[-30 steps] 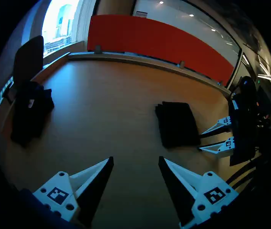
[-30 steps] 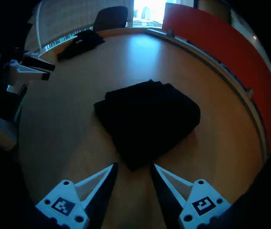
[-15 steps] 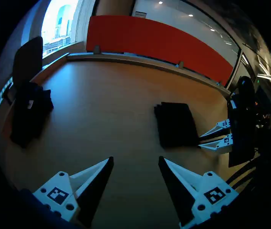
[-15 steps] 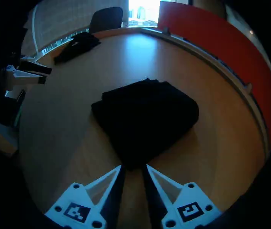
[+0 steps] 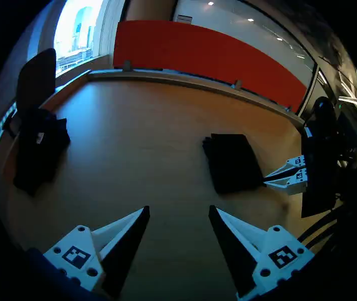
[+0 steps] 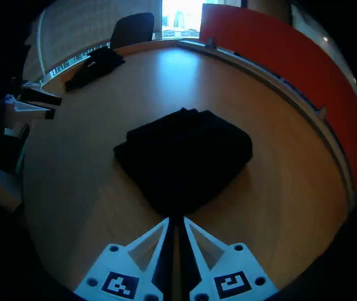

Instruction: Fold towel

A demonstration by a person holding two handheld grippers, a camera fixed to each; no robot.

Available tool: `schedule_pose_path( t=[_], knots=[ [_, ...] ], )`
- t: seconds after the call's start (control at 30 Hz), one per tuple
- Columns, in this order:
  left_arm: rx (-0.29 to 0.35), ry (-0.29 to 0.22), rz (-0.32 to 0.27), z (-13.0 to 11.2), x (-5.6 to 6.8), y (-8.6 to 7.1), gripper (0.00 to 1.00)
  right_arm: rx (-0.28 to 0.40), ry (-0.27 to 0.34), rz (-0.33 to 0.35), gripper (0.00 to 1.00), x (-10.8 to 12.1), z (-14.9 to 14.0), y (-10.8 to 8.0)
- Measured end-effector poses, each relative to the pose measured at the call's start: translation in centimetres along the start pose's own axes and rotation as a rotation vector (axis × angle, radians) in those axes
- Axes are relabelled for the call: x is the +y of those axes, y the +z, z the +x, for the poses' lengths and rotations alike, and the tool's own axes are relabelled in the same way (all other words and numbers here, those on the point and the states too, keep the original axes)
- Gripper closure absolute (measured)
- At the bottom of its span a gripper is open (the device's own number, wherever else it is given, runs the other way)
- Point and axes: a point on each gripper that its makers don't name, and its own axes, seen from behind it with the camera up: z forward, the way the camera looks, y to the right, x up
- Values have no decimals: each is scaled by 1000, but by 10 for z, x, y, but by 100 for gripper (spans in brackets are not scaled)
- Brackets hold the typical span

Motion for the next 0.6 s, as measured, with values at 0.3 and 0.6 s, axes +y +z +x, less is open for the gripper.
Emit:
schedule_pose_path(
  t=[0.3,0.6],
  knots=[
    [7,7,-7,5,5,2,13,58,-26,-28,95,12,29,-18],
    [28,10,-11,19,8,-1,13,147,-63,-74,95,29,85,-53]
  ],
)
